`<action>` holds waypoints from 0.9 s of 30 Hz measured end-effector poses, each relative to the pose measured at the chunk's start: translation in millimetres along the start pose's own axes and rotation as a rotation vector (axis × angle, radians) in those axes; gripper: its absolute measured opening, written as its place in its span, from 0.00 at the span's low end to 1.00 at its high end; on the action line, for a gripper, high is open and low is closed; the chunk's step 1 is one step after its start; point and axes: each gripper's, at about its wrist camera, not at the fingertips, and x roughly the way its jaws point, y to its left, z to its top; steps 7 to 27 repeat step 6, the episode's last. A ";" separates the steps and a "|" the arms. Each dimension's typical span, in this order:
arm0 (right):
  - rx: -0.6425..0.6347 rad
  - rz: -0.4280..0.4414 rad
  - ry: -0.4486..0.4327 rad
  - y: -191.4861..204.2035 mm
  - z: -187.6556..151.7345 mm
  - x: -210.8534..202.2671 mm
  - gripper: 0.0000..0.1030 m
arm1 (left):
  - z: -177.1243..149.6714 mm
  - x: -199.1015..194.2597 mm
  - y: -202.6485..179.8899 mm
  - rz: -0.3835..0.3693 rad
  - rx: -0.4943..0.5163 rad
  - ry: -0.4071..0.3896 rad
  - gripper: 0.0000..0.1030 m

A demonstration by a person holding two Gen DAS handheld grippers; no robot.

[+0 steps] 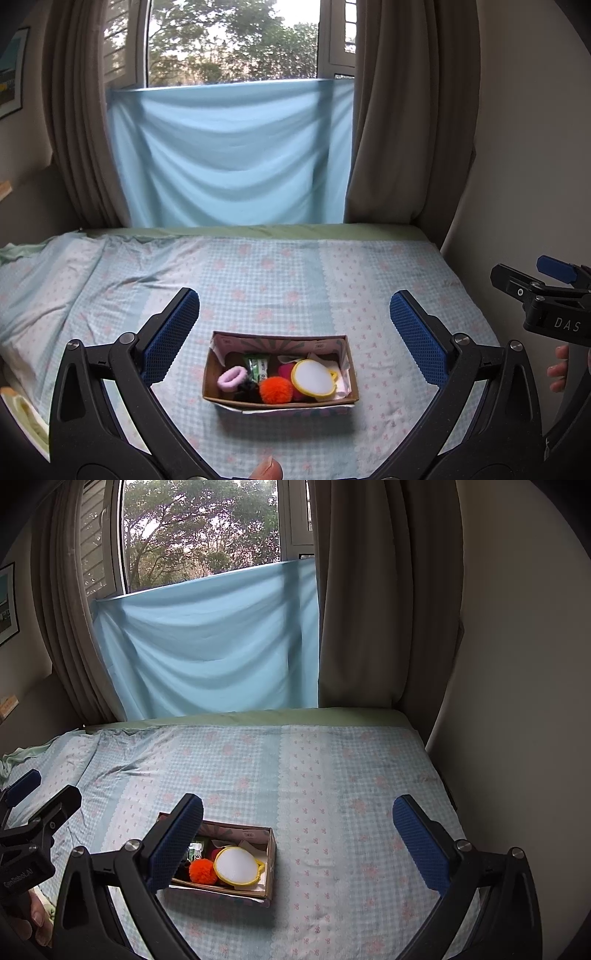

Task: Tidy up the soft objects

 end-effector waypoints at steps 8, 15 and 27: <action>-0.001 0.006 -0.001 2.0 1.4 0.4 0.99 | -0.7 -4.5 -0.7 0.039 0.007 -0.027 1.00; -0.001 0.006 -0.001 2.0 1.4 0.4 0.99 | -0.7 -4.5 -0.7 0.039 0.007 -0.027 1.00; -0.001 0.006 -0.001 2.0 1.4 0.4 0.99 | -0.7 -4.5 -0.7 0.039 0.007 -0.027 1.00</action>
